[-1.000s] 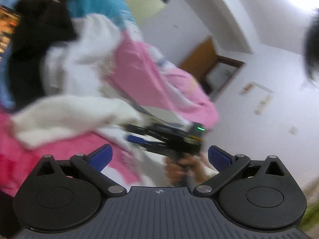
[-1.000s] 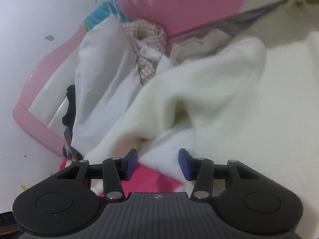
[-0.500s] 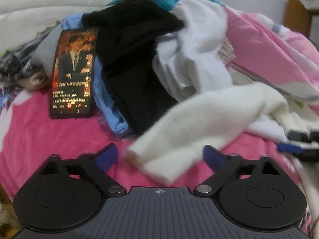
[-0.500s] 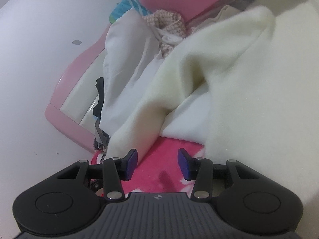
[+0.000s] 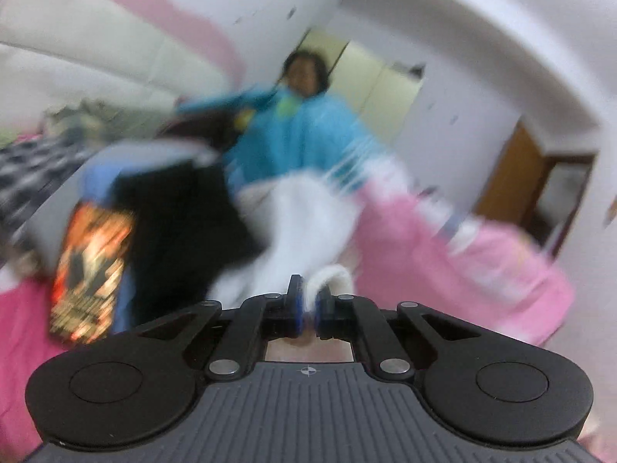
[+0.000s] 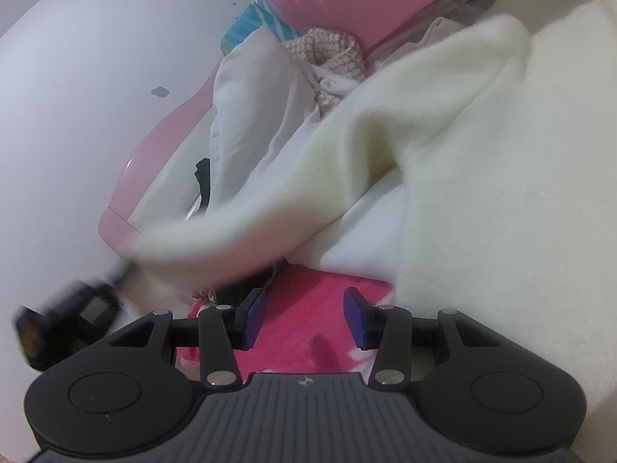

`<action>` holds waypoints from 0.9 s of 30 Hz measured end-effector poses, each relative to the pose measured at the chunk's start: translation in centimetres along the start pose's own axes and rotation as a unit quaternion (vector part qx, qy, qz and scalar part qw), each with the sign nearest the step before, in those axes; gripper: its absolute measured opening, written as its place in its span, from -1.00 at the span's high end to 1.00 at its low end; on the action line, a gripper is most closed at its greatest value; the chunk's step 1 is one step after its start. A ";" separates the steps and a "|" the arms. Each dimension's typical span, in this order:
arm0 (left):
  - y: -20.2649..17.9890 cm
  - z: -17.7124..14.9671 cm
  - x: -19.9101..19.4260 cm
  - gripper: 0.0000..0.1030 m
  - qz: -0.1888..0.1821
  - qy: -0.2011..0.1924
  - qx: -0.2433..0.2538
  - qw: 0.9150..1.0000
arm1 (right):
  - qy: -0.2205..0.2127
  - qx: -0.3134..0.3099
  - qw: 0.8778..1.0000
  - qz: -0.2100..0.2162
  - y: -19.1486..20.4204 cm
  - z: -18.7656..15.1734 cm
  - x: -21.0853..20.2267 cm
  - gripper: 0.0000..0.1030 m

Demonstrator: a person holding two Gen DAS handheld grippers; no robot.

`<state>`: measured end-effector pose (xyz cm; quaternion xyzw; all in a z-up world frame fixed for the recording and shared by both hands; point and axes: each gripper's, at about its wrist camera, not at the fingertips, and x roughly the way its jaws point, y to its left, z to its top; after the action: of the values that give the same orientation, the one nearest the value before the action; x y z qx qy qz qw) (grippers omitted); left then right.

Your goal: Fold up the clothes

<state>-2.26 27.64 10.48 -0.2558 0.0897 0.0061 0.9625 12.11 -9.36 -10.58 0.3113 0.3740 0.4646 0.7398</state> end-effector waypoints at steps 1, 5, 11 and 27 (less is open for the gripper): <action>-0.6 1.2 0.1 0.94 -0.010 -0.006 -0.003 1.000 | -0.001 0.001 1.000 0.002 0.0 0.0 0.0 0.09; -1.7 4.7 1.3 0.94 0.006 -0.013 -0.010 1.000 | -0.003 0.005 1.000 0.007 -0.1 0.0 -0.3 0.09; -0.6 6.1 3.5 0.94 0.050 0.012 -0.027 0.998 | -0.005 0.009 1.000 0.009 -0.1 0.1 -0.7 0.09; 5.2 5.4 11.1 0.92 0.223 0.132 0.077 0.963 | -0.001 0.013 1.000 0.009 0.0 0.7 -1.1 0.09</action>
<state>9.22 34.43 10.54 -0.1527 0.2706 0.1802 0.9332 12.38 -10.44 -9.93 0.3252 0.3766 0.4662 0.7315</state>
